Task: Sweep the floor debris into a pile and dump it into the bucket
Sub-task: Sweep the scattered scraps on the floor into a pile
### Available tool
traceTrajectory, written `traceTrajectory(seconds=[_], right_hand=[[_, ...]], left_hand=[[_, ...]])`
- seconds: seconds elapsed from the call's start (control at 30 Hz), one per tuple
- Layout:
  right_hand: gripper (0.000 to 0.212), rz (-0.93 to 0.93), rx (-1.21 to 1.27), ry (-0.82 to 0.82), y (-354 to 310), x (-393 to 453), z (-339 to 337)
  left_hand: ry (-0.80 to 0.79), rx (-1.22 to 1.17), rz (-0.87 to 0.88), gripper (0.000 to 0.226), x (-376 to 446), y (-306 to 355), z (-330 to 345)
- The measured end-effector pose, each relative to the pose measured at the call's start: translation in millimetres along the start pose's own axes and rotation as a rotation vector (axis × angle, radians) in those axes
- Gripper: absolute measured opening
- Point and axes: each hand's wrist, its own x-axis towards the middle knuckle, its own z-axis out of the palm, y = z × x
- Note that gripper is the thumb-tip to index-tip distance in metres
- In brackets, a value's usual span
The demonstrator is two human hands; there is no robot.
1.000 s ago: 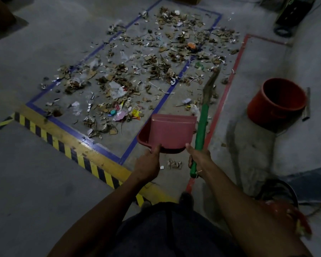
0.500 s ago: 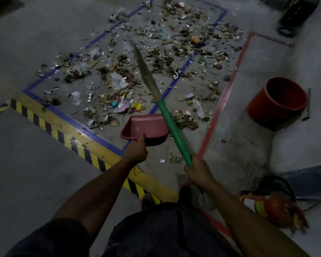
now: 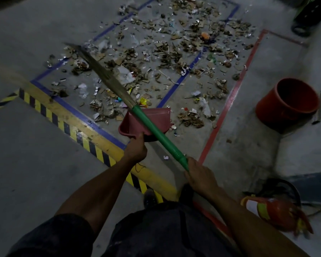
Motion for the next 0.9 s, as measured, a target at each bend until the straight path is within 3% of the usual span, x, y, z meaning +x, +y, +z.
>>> traceTrajectory(seconds=[0.13,0.27,0.43,0.67,0.9], right_hand=[[0.04,0.035,-0.187,0.059,-3.3,3.8,-6.2],[0.041,0.014,-0.183,0.05,-3.8,10.7,-3.4],[0.037,0.095,0.03,-0.051,5.1,11.8,1.7],[0.055,0.17,0.351,-0.179,27.4,18.3,2.4],[0.066,0.252,0.583,-0.189,43.3,25.9,11.8]], left_hand=[[0.038,-0.019,0.014,0.056,-6.8,5.2,-4.2],[0.028,-0.001,0.022,0.056,-6.0,-1.1,-2.3],[-0.017,0.04,-0.034,0.062,-10.2,-23.2,10.9],[-0.015,-0.008,-0.089,0.055,-28.0,-30.3,23.7],[0.0,-0.033,-0.128,0.058,-47.2,-31.6,31.8]])
